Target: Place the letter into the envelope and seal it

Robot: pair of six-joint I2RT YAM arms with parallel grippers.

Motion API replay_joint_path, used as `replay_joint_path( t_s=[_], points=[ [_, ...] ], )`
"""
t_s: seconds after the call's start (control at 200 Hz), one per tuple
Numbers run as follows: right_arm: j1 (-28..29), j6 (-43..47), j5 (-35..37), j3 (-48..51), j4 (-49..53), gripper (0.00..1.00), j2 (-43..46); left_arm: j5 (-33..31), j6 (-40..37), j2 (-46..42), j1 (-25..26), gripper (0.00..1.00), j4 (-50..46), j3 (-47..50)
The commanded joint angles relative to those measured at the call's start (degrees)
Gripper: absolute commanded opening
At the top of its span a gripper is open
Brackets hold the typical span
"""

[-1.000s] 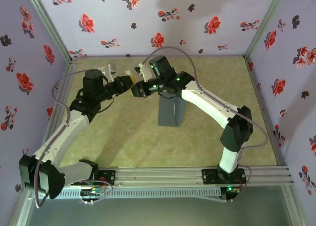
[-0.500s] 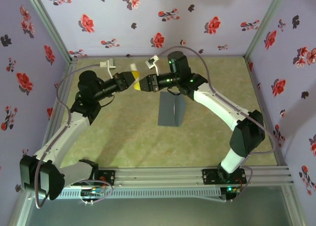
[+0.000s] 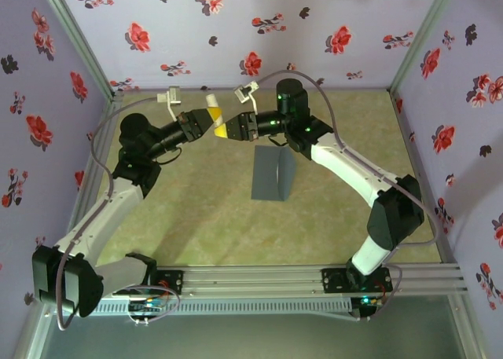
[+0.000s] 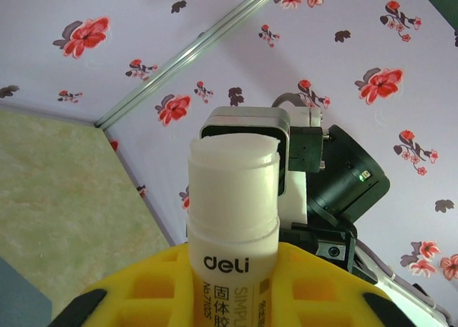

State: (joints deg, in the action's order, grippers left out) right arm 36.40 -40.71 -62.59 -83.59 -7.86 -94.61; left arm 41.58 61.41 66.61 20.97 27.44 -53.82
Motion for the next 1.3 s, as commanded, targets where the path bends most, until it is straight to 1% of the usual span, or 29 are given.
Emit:
replay_joint_path(
  t_s=[0.0, 0.12, 0.23, 0.27, 0.315, 0.405, 0.485, 0.54, 0.66, 0.73, 0.84, 0.93, 1.2, 1.295],
  points=[
    [-1.8, 4.3, 6.5, -2.0, 2.0, 0.24, 2.4, 7.9, 0.6, 1.4, -0.6, 0.00, -1.0, -0.5],
    [-1.8, 8.2, 8.5, -2.2, 8.3, 0.26, 3.0, 5.4, 0.2, 3.4, -2.4, 0.00, -2.1, -2.4],
    [-1.8, 11.5, 10.4, -2.3, 13.3, 0.31, 3.4, 3.5, 0.4, 5.1, -3.3, 0.00, -2.7, -3.6],
    [-1.8, 12.7, 11.3, -2.5, 15.5, 0.34, 3.5, 2.5, 0.3, 5.6, -3.6, 0.00, -3.1, -3.9],
    [-1.7, 14.4, 12.7, -2.9, 18.7, 0.40, 3.5, 1.0, 0.1, 6.0, -4.0, 0.00, -4.6, -4.1],
    [-1.6, 18.1, 15.4, -4.0, 25.4, 0.48, 3.3, -2.6, -1.1, 5.9, -5.0, 0.00, -8.2, -4.3],
    [-1.1, 20.5, 18.2, -4.7, 29.9, 0.59, 3.4, -7.5, -3.8, 5.0, -5.7, 0.00, -14.6, -5.0],
    [-0.6, 21.9, 20.4, -5.2, 32.4, 0.64, 3.1, -11.5, -6.7, 4.3, -5.6, 0.00, -20.4, -6.3],
    [2.2, 25.2, 27.1, -7.7, 37.5, 0.66, 1.4, -22.1, -12.7, 3.4, -4.3, 0.00, -35.3, -10.6],
    [3.9, 25.7, 31.1, -9.0, 38.4, 0.66, 0.0, -26.3, -14.2, 3.4, -3.0, 0.00, -40.5, -12.1],
    [6.6, 25.3, 36.4, -11.3, 37.8, 0.66, -2.7, -26.0, -13.5, 3.3, -1.5, 0.00, -39.9, -11.4],
    [8.3, 25.6, 38.7, -13.5, 37.7, 0.66, -5.0, -25.4, -13.1, 3.2, -0.3, 0.00, -38.5, -10.9],
    [8.9, 25.5, 40.6, -17.3, 36.9, 0.64, -8.9, -22.9, -13.3, 3.3, 1.4, 0.00, -36.6, -10.8],
    [8.9, 25.2, 40.7, -17.5, 36.1, 0.62, -9.4, -22.4, -13.3, 3.6, 1.9, 0.00, -36.4, -10.7]
  ],
)
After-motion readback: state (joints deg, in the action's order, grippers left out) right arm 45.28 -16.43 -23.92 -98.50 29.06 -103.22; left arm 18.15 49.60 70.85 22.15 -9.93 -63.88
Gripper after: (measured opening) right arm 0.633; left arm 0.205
